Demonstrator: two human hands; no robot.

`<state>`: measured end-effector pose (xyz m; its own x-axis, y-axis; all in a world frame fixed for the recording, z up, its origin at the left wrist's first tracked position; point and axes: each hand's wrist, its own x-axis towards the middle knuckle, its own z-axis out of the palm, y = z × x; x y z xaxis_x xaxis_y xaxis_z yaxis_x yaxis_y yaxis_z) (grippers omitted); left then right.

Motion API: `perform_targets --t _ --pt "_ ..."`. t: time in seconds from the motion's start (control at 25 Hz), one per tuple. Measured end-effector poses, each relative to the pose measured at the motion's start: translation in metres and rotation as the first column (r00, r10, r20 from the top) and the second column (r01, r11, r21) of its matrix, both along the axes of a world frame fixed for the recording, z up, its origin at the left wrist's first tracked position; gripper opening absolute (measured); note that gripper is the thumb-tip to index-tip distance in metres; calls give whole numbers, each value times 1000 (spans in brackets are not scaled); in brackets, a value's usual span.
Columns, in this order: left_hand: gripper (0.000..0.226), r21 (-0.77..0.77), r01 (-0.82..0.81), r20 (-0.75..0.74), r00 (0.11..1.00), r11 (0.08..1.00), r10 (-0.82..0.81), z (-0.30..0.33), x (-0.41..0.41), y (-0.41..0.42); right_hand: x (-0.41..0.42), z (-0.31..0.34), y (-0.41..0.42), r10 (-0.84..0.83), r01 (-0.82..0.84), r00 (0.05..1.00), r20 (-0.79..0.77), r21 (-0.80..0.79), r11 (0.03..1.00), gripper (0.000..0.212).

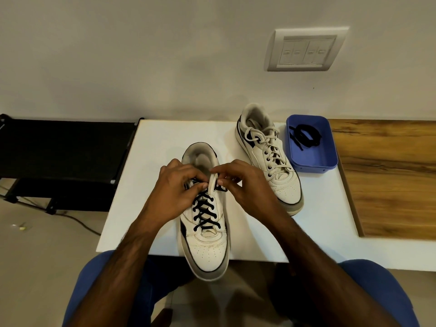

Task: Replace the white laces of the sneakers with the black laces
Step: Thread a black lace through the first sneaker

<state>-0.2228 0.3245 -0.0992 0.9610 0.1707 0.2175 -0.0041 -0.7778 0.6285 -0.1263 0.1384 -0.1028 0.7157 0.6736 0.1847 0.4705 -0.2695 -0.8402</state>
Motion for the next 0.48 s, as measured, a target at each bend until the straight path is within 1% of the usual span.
perform_targets --t 0.08,0.16,0.32,0.48 --pt "9 -10 -18 -2 1000 1000 18 -1 -1 -2 5 0 2 12 -12 1000 3 9 1000 25" --pt "9 -29 -52 3 999 998 52 -2 1 -6 7 -1 2 12 -11 1000 -29 35 999 24" --pt "6 -160 -123 13 992 979 126 -6 3 -11 7 -2 1 0 8 994 -114 69 998 23" --pt "3 -128 -131 45 990 983 137 -10 5 -21 9 0 2 3 7 992 -123 76 997 22"
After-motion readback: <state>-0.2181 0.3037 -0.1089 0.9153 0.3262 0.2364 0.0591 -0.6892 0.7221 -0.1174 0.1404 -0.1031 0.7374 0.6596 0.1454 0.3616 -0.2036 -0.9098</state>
